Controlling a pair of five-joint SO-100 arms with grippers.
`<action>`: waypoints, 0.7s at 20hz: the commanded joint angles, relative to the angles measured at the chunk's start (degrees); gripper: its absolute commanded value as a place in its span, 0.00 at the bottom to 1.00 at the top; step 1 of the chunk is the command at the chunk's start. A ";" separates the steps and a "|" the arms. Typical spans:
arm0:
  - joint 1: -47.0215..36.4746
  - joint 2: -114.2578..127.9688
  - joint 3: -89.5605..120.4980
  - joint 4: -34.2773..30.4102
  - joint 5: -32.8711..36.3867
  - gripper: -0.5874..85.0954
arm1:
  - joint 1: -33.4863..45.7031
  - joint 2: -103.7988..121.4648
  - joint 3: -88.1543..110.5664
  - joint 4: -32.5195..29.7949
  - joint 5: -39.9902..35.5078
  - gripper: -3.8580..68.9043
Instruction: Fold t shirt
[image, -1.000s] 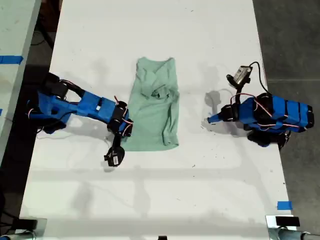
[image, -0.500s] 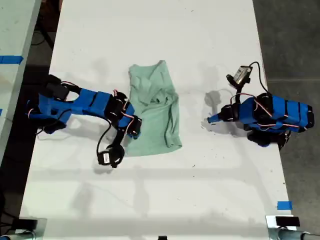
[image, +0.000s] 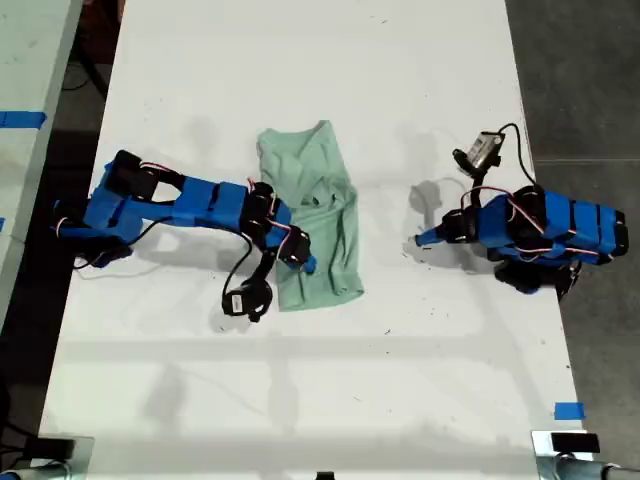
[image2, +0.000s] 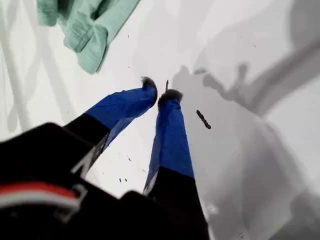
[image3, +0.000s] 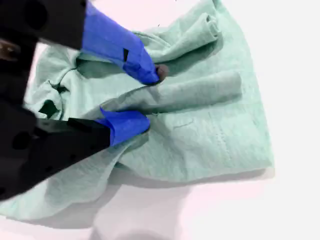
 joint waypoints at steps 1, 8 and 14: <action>-0.88 1.05 -3.52 -5.36 3.25 0.18 | 0.35 0.97 4.48 0.44 -1.23 0.12; -0.44 15.21 -2.46 4.92 3.69 0.18 | 0.88 0.97 4.48 0.44 -1.58 0.13; -0.53 29.97 1.85 12.57 1.32 0.17 | 0.97 0.97 4.48 0.35 -1.58 0.13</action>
